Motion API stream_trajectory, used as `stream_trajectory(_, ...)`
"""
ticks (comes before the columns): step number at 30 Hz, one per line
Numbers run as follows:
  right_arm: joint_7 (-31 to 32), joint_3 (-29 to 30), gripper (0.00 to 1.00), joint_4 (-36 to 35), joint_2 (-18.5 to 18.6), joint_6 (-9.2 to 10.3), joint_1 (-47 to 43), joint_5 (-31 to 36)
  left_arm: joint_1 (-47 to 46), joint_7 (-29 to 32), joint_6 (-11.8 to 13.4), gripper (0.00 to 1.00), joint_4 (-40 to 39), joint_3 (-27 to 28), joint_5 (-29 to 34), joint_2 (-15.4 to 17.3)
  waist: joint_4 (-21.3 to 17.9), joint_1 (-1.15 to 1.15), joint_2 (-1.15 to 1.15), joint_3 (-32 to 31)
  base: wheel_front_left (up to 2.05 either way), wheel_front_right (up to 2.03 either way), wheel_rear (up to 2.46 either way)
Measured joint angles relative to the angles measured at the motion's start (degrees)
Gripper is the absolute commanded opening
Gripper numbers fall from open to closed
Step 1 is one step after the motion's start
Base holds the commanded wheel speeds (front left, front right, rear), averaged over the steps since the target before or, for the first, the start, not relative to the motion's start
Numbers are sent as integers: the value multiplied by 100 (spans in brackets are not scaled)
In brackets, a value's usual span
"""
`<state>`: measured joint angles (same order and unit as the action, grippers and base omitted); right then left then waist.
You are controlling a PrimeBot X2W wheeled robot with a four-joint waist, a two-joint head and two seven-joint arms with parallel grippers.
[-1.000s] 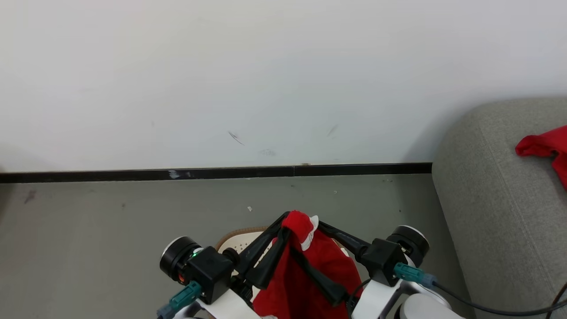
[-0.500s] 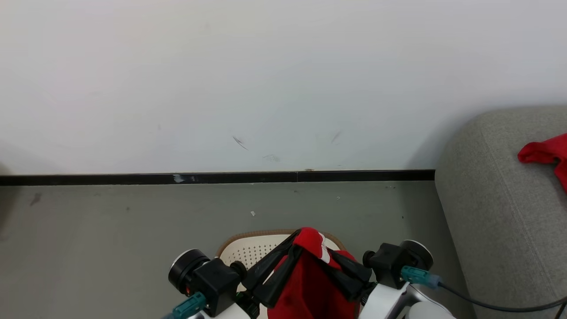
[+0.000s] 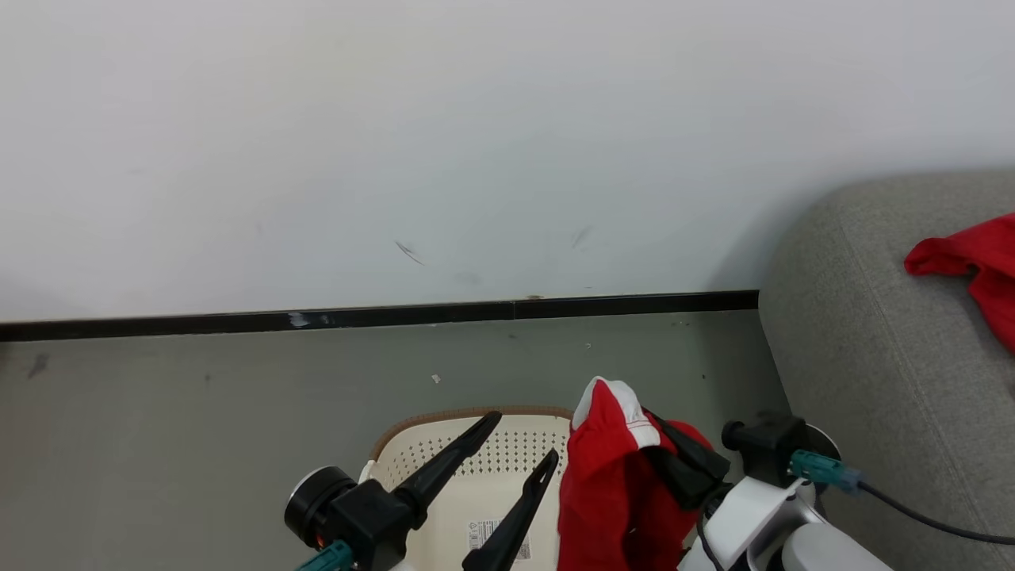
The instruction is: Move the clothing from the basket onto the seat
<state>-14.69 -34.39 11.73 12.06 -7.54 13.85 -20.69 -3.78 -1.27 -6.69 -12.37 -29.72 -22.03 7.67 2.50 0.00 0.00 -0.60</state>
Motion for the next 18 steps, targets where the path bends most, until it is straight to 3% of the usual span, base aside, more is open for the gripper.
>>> stream_trajectory(18,1,1532,0,-371,431,0,-254,-155,194,-244,-3,100,38,-364,60,-3,-535,0,0,234,0,0,0)
